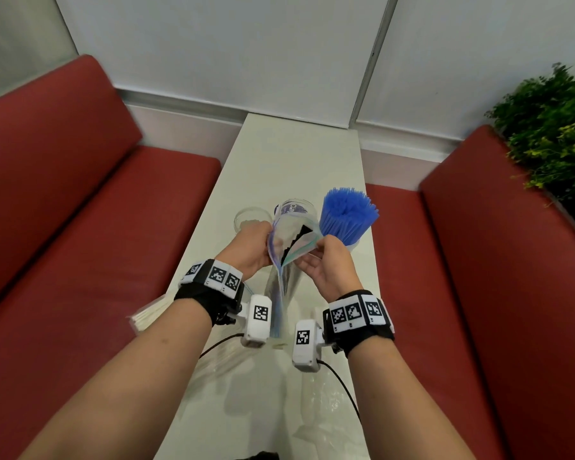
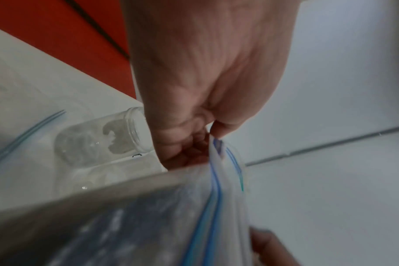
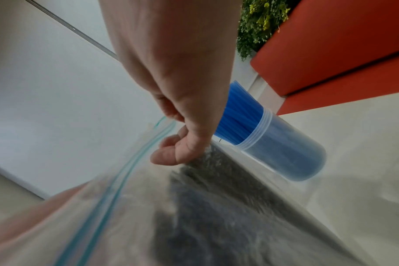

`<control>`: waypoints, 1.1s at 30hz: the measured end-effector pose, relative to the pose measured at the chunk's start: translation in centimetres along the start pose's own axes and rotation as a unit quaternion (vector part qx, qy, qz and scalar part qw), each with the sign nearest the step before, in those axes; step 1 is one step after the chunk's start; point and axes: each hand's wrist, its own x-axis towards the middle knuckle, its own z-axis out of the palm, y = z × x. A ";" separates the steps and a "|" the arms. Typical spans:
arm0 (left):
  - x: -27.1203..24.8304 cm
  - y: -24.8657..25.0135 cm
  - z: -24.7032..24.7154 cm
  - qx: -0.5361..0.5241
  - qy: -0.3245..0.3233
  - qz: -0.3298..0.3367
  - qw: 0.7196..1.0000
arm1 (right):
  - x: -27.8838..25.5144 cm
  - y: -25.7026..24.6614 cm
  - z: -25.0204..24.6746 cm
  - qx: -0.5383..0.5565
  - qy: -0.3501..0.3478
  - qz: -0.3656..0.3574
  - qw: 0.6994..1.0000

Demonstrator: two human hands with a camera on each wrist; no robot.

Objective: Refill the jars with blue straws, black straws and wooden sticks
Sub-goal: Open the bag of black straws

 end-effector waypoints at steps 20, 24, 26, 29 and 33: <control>-0.3 0.0 -4.3 0.036 -0.065 -0.093 0.993 | 0.8 0.4 -2.5 0.260 0.080 0.165 0.948; -0.1 -0.8 -4.3 0.095 -0.031 -0.050 0.994 | 0.5 1.1 -1.8 0.140 0.053 0.162 0.975; 0.2 -1.0 -4.1 0.016 0.017 -0.094 0.995 | 0.2 1.6 -1.3 0.057 0.026 0.164 0.984; 0.3 -1.1 -3.7 -0.131 0.031 -0.158 0.978 | -0.1 2.1 -1.4 0.014 -0.001 0.200 0.980; 0.2 -1.9 -4.0 -0.100 -0.023 -0.201 0.974 | 0.1 2.1 -1.5 0.039 0.073 0.132 0.988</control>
